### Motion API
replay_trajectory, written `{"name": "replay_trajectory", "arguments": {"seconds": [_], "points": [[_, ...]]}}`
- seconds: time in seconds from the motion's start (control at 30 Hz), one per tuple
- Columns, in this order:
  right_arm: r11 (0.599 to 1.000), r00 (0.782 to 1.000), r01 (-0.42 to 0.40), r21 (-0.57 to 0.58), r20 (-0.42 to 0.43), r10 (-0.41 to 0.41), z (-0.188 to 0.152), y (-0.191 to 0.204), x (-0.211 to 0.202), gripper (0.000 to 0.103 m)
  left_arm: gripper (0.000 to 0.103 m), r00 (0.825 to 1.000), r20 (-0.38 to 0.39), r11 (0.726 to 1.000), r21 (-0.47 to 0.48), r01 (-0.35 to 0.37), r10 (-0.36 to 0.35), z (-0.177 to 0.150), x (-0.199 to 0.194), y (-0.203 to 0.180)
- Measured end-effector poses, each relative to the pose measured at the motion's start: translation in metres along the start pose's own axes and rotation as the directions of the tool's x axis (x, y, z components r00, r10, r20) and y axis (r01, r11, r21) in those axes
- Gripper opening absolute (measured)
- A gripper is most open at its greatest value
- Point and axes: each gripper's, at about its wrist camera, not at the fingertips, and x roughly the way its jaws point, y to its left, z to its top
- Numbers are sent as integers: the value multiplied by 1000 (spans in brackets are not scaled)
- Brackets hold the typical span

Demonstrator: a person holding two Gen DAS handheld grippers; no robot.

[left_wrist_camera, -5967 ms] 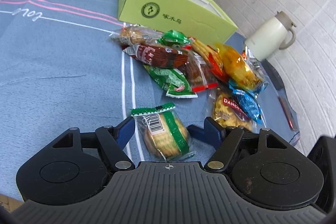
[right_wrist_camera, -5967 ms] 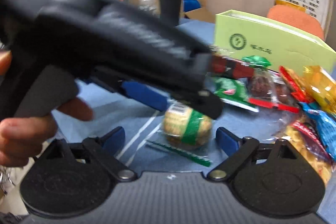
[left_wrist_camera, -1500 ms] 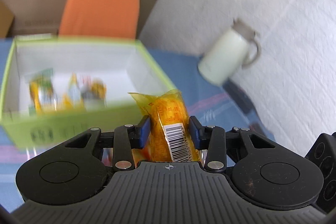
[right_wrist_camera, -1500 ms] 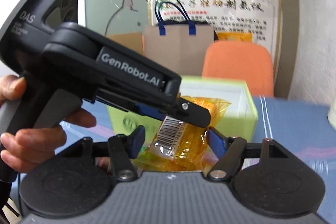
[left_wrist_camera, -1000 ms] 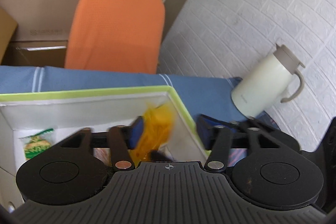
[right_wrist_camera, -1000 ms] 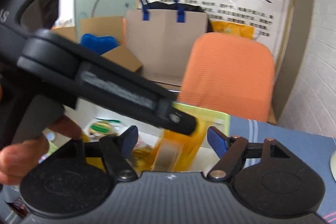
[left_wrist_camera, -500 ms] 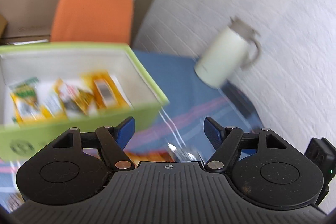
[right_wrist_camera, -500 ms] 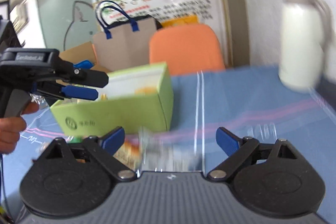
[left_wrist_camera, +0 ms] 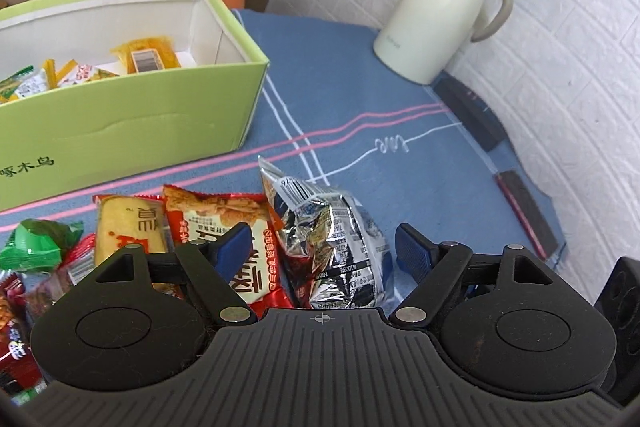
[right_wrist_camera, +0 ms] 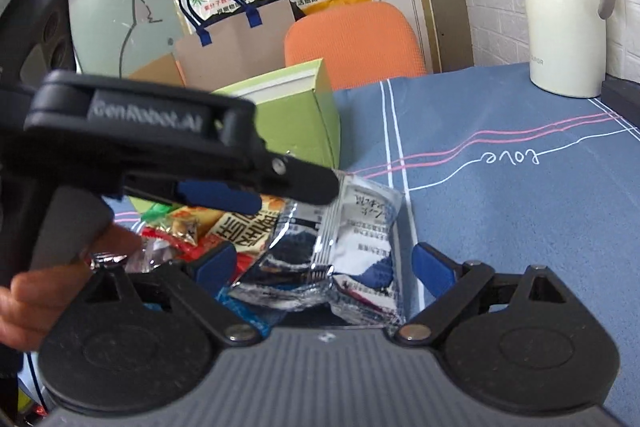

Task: Organize snacks
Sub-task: 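Grasp the silver foil snack bag with the left gripper, then carry the silver bag into the box and open the left gripper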

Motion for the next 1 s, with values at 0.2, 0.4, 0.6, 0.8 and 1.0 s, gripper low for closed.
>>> {"name": "replay_trajectory", "arguments": {"seconds": [0.2,0.4,0.6,0.8,1.0], "points": [[999,999,-36,14,-33,37,-3,-2,18,93,66,997,-8,996,42,-77,77,-1,14,-11],[999,998,-47,11,-39,47,-3,-5,24,93,64,998,-14,998,41,-53,53,1,19,-6],[999,998,-42,3,-39,42,-4,-4,25,93,64,999,-13,998,42,-41,41,1,20,-5],[997,996,-76,-16,-36,76,-5,2,23,83,40,1000,0,998,57,-28,28,-3,18,-9],[997,999,-1,-78,39,4,1,17,-10,82,38,997,35,997,15,74,-74,-5,-4,-12]]}}
